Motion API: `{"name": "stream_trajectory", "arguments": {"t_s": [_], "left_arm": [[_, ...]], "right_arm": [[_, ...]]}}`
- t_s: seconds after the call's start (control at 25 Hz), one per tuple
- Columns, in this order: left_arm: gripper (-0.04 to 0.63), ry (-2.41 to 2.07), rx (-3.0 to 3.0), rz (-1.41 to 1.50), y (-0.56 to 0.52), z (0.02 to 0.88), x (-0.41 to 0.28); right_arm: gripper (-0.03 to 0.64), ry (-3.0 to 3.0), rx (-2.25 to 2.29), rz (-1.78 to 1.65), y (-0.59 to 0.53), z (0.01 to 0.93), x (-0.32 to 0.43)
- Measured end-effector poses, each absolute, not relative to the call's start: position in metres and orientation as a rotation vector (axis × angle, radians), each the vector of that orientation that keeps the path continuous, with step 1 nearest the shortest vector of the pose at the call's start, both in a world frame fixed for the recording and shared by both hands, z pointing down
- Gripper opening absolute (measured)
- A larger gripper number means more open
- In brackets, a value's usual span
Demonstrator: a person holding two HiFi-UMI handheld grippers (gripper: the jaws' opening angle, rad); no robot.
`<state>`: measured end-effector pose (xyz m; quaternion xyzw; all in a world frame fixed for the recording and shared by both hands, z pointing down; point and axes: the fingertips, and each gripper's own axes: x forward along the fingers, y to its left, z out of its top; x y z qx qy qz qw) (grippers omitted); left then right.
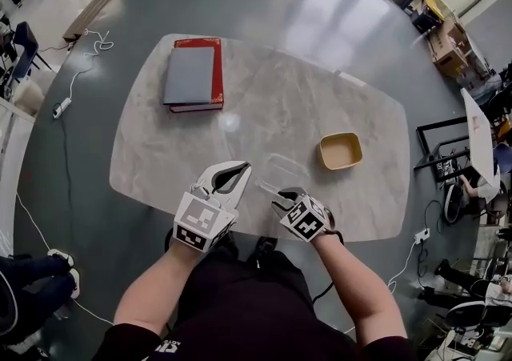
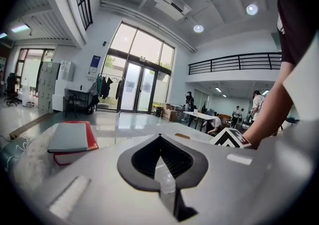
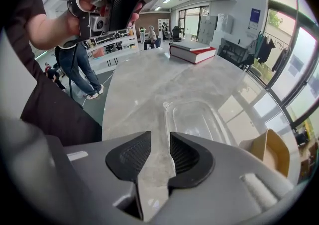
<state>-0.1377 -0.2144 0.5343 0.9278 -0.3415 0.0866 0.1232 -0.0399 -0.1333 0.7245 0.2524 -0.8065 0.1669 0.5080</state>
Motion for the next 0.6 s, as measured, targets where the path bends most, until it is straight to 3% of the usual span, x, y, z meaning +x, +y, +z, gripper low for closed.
{"name": "stream_trajectory", "arguments": {"t_s": [0.6], "left_arm": [[-0.002, -1.03, 2.679, 0.251, -0.226, 0.534, -0.155]], "right_arm": [[0.081, -1.832, 0.565, 0.41, -0.143, 0.75, -0.032]]}}
